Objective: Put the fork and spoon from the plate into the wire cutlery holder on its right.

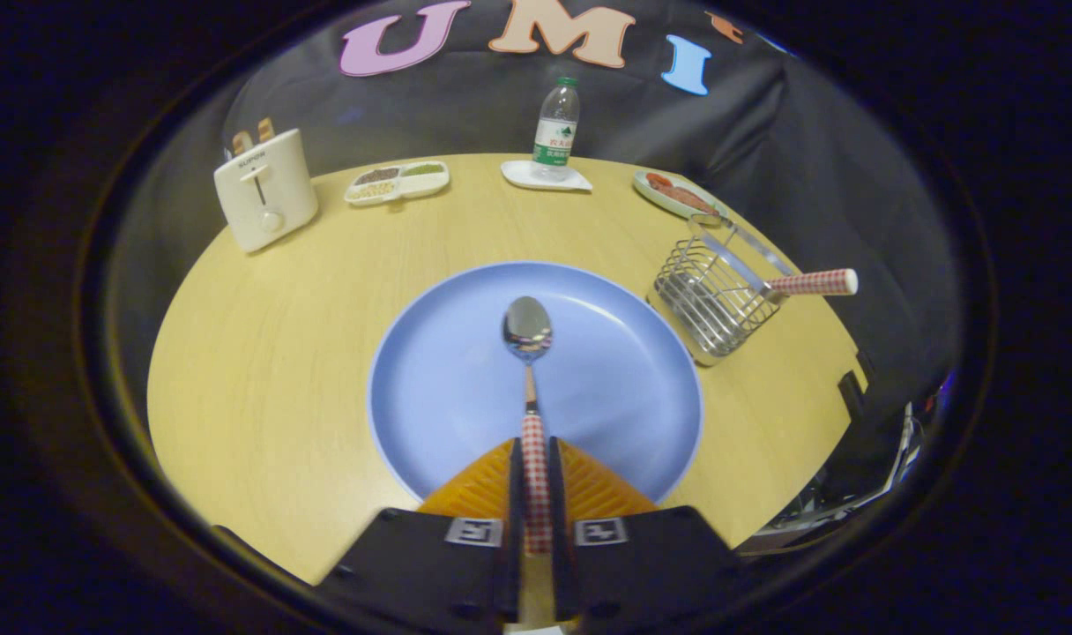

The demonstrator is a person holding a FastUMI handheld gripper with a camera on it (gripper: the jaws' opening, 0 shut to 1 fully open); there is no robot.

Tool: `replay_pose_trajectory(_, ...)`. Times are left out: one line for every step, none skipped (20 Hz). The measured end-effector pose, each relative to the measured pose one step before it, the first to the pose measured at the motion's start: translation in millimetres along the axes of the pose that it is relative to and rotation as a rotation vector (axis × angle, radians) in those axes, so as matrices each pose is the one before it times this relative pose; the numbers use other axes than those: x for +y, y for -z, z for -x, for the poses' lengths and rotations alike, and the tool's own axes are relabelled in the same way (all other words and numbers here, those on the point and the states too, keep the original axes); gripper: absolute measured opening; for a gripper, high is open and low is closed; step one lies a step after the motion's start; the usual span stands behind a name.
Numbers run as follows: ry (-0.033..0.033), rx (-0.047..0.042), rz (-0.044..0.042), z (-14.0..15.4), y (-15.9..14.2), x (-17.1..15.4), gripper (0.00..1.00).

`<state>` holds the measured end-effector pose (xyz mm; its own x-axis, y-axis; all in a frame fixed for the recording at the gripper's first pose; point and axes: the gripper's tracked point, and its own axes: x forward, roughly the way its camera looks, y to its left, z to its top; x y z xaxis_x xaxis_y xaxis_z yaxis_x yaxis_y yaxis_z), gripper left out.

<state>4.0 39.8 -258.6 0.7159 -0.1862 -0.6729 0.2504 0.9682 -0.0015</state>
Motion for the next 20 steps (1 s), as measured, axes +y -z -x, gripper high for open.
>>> replay_pose_trajectory(0.00971,0.00303,0.00557,-1.33,1.22,-0.41,0.14)
replay_pose_trajectory(0.00542,0.00113,-0.00021,0.24,-0.87,0.88,0.14)
replay_pose_trajectory(0.00279,0.00217,-0.00528,0.83,-0.02,0.46,0.13)
replay_pose_trajectory(0.00148,0.00856,-0.00490,0.55,0.32,1.05,0.14)
replay_pose_trajectory(0.00300,0.00939,-0.00044,1.59,1.59,-1.06,0.13)
replay_pose_trajectory(0.00657,0.00317,0.00425,1.48,-1.00,-1.02,0.13)
replay_pose_trajectory(0.00768,0.00363,0.00950,1.84,-0.98,-1.48,0.13)
replay_pose_trajectory(0.00516,0.00342,0.01140,3.07,-1.18,-1.56,0.13)
replay_pose_trajectory(-0.00024,0.00695,0.01032,2.77,-0.40,0.03,0.13)
replay_pose_trajectory(-0.00158,0.01494,0.00798,3.34,-0.01,0.47,0.13)
replay_pose_trajectory(0.00440,0.01839,0.00636,2.59,0.61,-1.54,0.13)
replay_pose_trajectory(0.00538,0.01514,0.00550,3.93,-0.50,-1.22,0.14)
replay_pose_trajectory(0.00557,0.01103,0.00217,4.59,-1.64,-1.06,0.14)
replay_pose_trajectory(0.00356,0.00920,0.00031,5.14,-3.26,-1.63,0.14)
replay_pose_trajectory(0.00171,0.00755,-0.00172,5.05,-3.68,-1.44,0.13)
replay_pose_trajectory(0.00441,0.00727,-0.00363,5.73,-4.73,-3.36,0.13)
replay_pose_trajectory(0.00746,0.01110,-0.00664,6.46,-4.25,-4.72,0.13)
replay_pose_trajectory(0.00784,0.01949,-0.00707,6.98,-3.76,-4.59,0.13)
replay_pose_trajectory(0.01199,0.01813,-0.01371,7.75,-4.49,-5.83,0.13)
replay_pose_trajectory(0.01129,0.01888,-0.02429,8.72,-4.62,-5.35,0.13)
